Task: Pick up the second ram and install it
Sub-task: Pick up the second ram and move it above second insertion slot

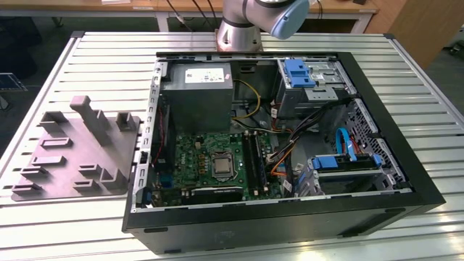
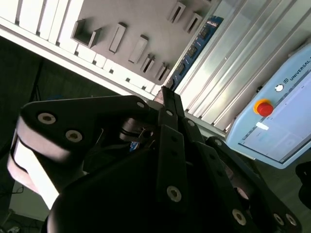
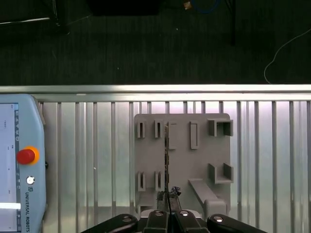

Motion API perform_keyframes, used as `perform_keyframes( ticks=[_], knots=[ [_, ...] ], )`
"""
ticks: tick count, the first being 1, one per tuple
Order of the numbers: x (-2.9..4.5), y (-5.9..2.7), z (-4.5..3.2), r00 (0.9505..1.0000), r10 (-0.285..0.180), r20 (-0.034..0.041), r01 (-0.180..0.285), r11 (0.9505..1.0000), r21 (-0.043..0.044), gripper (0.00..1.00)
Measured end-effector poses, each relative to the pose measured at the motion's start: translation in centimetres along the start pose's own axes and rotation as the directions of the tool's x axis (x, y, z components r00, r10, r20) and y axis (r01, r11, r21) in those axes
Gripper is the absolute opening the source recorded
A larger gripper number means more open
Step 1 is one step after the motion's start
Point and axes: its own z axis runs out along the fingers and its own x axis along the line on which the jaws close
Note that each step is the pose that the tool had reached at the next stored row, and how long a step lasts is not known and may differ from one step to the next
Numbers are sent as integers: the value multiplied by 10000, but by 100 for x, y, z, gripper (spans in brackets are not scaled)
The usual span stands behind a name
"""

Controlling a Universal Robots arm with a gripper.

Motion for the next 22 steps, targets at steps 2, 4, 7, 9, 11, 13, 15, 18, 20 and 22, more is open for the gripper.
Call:
perform_keyframes(
  ticks=[2,4,7,9,11,13,15,18,20,22],
  knots=[
    [0,0,-55,10000,0,0,0,10000,1,11],
    [0,0,-61,10000,0,1,0,10000,1,11],
    [-1,-1,-65,10000,0,-1,0,10000,-1,11],
    [-1,-16,-67,10000,-1,-2,1,10000,-3,11],
    [-2,-50,-66,10000,0,-1,0,10000,-1,11],
    [-3,-96,-65,10000,0,0,0,10000,-1,11],
    [-4,-149,-65,10000,0,0,0,10000,0,11],
    [-6,-228,-66,10000,0,-1,0,10000,-1,11],
    [-7,-276,-65,10000,0,0,0,10000,0,11],
    [-7,-328,-65,10000,0,0,0,10000,-1,11]
  ],
)
